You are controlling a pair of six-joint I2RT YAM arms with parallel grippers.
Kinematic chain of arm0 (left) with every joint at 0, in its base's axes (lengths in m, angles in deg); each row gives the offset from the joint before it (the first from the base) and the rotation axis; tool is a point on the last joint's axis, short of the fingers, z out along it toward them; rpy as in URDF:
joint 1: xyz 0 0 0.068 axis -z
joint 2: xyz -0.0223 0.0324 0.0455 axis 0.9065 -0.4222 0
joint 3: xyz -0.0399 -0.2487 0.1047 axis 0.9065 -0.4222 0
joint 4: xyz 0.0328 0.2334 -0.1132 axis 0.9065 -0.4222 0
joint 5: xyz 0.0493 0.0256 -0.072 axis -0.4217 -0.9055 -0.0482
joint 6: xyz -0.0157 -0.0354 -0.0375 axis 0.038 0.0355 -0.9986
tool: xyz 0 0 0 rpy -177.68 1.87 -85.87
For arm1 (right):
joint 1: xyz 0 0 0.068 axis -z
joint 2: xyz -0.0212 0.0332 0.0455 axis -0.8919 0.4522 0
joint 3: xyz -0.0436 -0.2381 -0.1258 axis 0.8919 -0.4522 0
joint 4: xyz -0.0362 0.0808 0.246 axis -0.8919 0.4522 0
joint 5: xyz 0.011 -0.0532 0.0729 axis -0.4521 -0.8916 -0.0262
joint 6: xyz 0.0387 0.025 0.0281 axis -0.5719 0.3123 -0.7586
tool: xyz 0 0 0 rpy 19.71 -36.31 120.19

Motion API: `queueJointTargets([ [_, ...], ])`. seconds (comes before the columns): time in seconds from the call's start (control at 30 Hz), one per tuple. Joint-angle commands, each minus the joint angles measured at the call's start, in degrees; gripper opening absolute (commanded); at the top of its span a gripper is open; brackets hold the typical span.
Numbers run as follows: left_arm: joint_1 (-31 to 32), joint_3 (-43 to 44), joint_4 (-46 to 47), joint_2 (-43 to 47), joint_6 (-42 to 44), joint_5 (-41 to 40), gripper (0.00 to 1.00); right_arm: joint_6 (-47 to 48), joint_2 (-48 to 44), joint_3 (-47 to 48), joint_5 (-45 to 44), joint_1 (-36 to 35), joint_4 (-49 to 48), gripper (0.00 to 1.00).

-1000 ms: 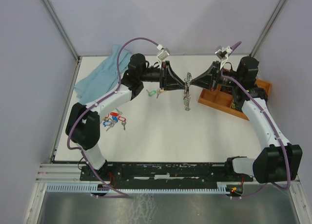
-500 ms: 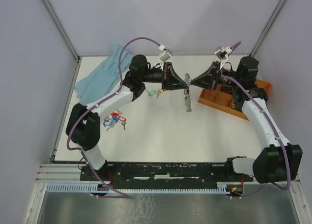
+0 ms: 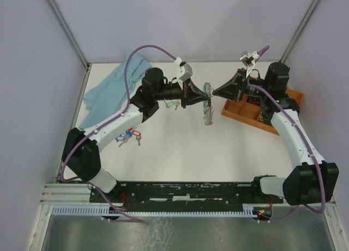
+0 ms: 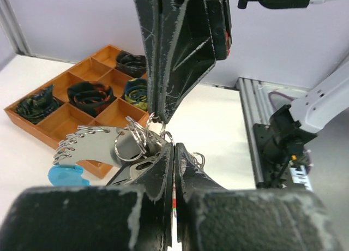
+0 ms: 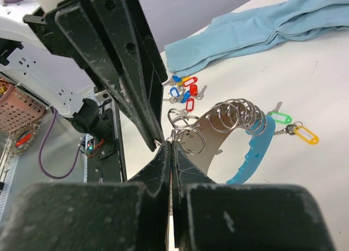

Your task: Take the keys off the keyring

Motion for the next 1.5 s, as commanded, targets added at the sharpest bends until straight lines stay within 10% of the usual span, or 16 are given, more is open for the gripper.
queueJointTargets([
  [0.0, 2.78, -1.35, -2.93, 3.45, 14.90, -5.25, 0.03, 0.31, -0.75, 2.94, -0.44, 0.19, -2.01, 0.01],
  [0.77, 0.09, -5.57, 5.72, 5.05, 11.95, -1.83, 0.03, 26.23, -2.42, 10.12, 0.47, 0.08, 24.54, 0.01],
  [1.13, -1.73, -11.77, 38.13, -0.25, -5.40, 4.74, 0.03, 18.78, -2.26, 8.04, 0.90, -1.22, 17.11, 0.01],
  [1.47, -6.27, -10.13, 79.16, -11.89, -40.25, 4.31, 0.03, 11.21, -2.02, 6.64, 0.17, -1.83, 10.84, 0.01],
])
